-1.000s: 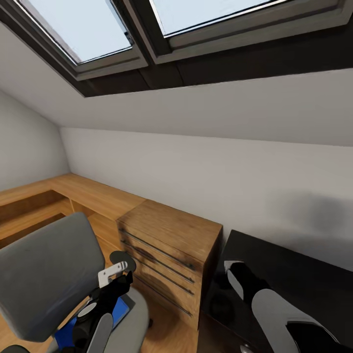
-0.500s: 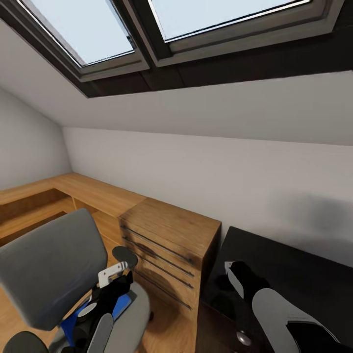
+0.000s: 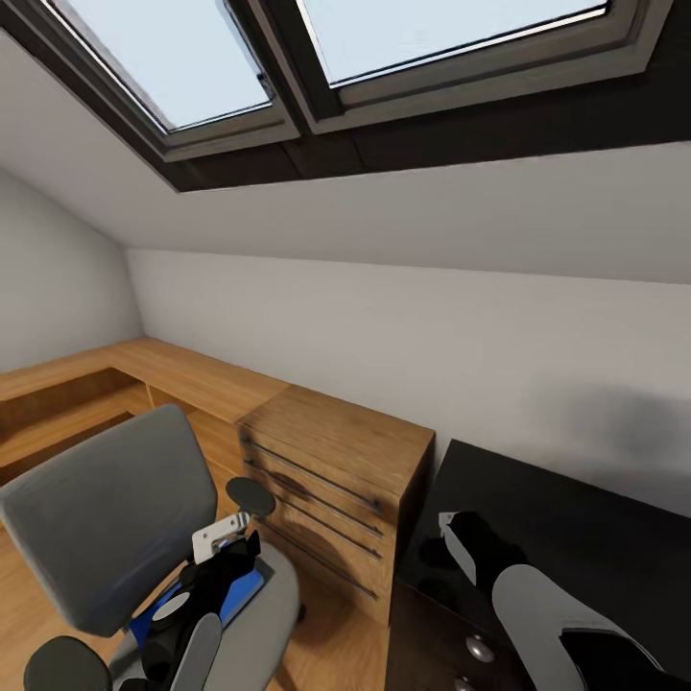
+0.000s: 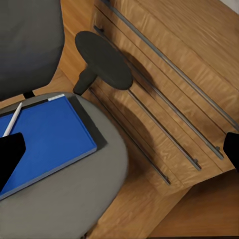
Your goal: In the bedroom, organize the workspace by keeping the computer under the desk, ensuring the monitor is on the desk, placing the keyboard on the desk next to the monitor, placing the mouse on the desk next to the keyboard, moving the folder from the swivel chair onto the desk next to the mouse, stacking the notebook on top of the folder with the pen on top of the notebook, and positioning the swivel chair next to the desk.
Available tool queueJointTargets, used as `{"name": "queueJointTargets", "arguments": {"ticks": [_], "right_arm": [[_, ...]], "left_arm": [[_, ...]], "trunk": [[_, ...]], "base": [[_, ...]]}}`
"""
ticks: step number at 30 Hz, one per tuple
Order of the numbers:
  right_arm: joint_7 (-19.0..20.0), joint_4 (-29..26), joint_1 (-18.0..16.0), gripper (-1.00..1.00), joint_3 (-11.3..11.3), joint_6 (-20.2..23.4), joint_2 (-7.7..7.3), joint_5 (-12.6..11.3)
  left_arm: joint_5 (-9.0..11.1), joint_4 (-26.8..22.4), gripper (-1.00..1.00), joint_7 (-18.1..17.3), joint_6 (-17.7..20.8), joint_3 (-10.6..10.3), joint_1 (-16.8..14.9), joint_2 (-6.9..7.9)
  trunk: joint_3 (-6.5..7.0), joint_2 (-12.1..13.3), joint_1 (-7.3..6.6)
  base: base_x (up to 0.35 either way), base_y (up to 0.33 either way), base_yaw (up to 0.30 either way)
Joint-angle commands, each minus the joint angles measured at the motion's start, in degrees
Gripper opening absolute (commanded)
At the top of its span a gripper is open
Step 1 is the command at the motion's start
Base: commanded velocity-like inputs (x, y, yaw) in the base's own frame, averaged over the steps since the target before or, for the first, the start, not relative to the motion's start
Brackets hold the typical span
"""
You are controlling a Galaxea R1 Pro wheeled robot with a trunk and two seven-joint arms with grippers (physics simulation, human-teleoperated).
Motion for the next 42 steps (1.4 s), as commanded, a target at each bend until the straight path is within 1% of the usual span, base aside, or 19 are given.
{"name": "queueJointTargets", "arguments": {"ticks": [1, 13, 14, 38, 40, 42], "right_arm": [[-0.13, -0.09, -0.03, -1.0, -0.27, 0.28, 0.06, 0.18], [-0.01, -0.18, -0.03, -1.0, -0.23, 0.01, 0.01, 0.18], [-0.01, -0.18, -0.03, 1.0, -0.23, 0.0, 0.0, 0.18], [0.0, -0.41, -0.03, 1.0, -0.23, -0.28, -0.01, 0.18], [0.0, -0.95, -0.03, 1.0, -0.27, -0.49, -0.01, 0.18], [-0.03, -2.89, -0.03, 1.0, -0.37, -1.14, -0.01, 0.18]], "left_arm": [[0.6, -0.07, 1.0, 0.55, 0.09, -0.07, -0.05, 0.01], [0.62, -0.13, 1.0, 0.55, 0.12, -0.07, -0.05, 0.01], [0.61, -0.12, 1.0, 0.55, 0.11, -0.07, -0.05, 0.01], [0.69, -0.05, 1.0, 0.55, 0.31, -0.07, -0.05, 0.01], [0.69, -0.03, 1.0, 0.55, 0.33, -0.07, -0.05, 0.01], [0.69, 0.0, 1.0, 0.55, 0.34, -0.07, -0.05, 0.01]], "trunk": [[-0.08, -0.06, 0.01], [-0.08, -0.06, 0.01], [-0.08, -0.06, 0.01], [-0.08, -0.06, 0.01], [-0.08, -0.06, 0.01], [-0.08, -0.06, 0.01]], "base": [[-0.002, 0.001, 0.0], [0.0, 0.0, 0.0], [0.0, 0.0, 0.0], [0.0, 0.0, 0.0], [0.0, 0.0, 0.0], [0.0, 0.0, 0.0]]}}
